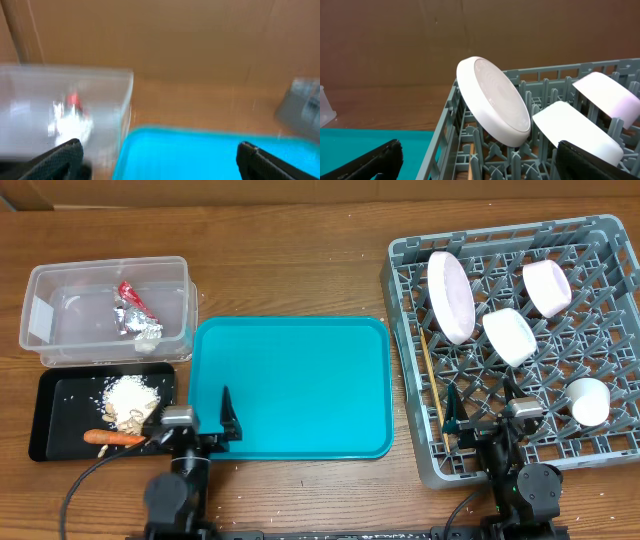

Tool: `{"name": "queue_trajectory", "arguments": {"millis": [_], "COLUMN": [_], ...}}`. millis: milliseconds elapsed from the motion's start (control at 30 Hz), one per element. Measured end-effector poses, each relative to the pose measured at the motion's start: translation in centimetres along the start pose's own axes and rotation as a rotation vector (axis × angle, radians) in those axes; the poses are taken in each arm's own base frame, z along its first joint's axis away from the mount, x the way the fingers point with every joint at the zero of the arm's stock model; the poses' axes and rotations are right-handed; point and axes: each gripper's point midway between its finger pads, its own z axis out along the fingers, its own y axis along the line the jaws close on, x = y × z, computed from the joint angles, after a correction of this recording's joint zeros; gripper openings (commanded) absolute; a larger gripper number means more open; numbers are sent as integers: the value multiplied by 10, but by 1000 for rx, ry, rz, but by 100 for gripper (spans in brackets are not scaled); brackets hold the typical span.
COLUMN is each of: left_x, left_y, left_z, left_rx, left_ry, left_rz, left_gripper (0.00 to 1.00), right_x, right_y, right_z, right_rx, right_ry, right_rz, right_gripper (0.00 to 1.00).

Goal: Sort waste into correct bins and load items into the dishwasher

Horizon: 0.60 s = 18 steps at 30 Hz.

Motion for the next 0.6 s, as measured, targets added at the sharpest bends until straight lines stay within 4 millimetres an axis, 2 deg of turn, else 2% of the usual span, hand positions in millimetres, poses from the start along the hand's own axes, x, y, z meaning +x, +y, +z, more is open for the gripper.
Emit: {"name": "queue_trajectory", "arguments": {"millis": [600], "left_x": [1], "left_y": [0], "left_z": [0], "left_rx": [-1], "left_ry": [4], "left_rz": [1], "left_gripper": [100], "right_x": [0], "right_y": [0], "right_z": [0], "right_rx": [0], "right_ry": [-1], "right_rz": [0], "right_gripper": [100]}}
